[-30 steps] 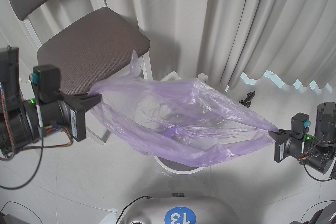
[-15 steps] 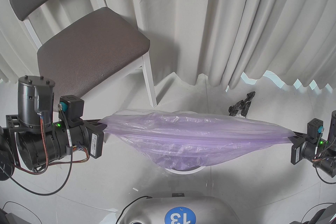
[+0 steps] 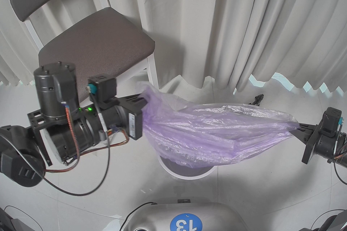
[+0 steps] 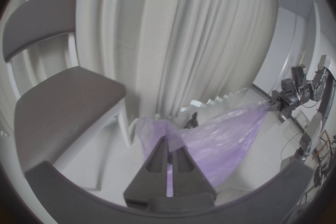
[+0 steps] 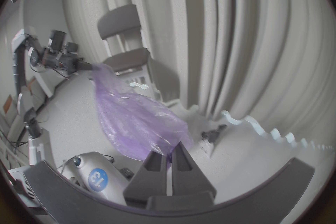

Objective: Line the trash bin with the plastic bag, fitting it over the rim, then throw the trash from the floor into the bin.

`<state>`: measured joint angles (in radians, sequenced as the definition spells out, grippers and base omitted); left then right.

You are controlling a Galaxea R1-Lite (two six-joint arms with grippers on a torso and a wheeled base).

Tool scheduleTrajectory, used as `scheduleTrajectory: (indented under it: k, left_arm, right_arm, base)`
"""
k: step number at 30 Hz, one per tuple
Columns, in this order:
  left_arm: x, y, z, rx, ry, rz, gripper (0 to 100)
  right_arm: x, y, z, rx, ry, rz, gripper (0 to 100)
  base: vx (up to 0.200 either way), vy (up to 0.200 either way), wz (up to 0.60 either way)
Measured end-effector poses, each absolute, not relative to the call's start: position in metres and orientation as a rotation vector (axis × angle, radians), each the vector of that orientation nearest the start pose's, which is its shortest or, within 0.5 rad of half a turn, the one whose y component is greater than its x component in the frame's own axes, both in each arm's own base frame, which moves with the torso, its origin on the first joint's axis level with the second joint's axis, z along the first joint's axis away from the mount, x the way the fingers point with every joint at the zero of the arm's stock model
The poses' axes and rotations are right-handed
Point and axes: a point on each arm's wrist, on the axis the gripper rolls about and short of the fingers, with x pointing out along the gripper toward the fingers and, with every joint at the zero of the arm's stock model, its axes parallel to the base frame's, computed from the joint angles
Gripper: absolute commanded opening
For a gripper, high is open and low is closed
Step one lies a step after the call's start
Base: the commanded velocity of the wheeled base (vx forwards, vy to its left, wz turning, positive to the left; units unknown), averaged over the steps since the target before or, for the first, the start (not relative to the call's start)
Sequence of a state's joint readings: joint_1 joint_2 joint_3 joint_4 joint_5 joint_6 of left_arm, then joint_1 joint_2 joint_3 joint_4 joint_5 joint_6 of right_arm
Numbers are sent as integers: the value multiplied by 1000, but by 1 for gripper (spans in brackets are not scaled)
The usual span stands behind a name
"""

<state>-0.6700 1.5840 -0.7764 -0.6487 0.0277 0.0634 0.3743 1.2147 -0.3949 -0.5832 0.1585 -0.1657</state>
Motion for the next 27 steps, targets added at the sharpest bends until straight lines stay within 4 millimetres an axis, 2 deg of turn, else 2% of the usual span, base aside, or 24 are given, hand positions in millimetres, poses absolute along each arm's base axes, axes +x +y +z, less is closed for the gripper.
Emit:
scheduleTrajectory:
  k: [4, 8, 16, 22, 27]
  left_arm:
    - [222, -200, 202, 98, 144, -721, 0]
    - [215, -222, 196, 45, 173, -790, 0]
    - [198, -244, 188, 5, 196, -875, 0]
    - [194, -247, 188, -29, 194, -888, 0]
    - [192, -249, 186, -52, 210, -897, 0]
  right_arm:
    - [165, 87, 182, -203, 196, 640, 0]
    - [178, 111, 182, -220, 181, 701, 0]
    - [195, 152, 177, -251, 189, 754, 0]
    - [193, 162, 166, -275, 229, 767, 0]
    - [185, 157, 156, -293, 268, 751, 0]
  base:
    - [0, 0, 0]
    - [0, 0, 0]
    - [0, 0, 0]
    - [0, 0, 0]
    - [0, 0, 0]
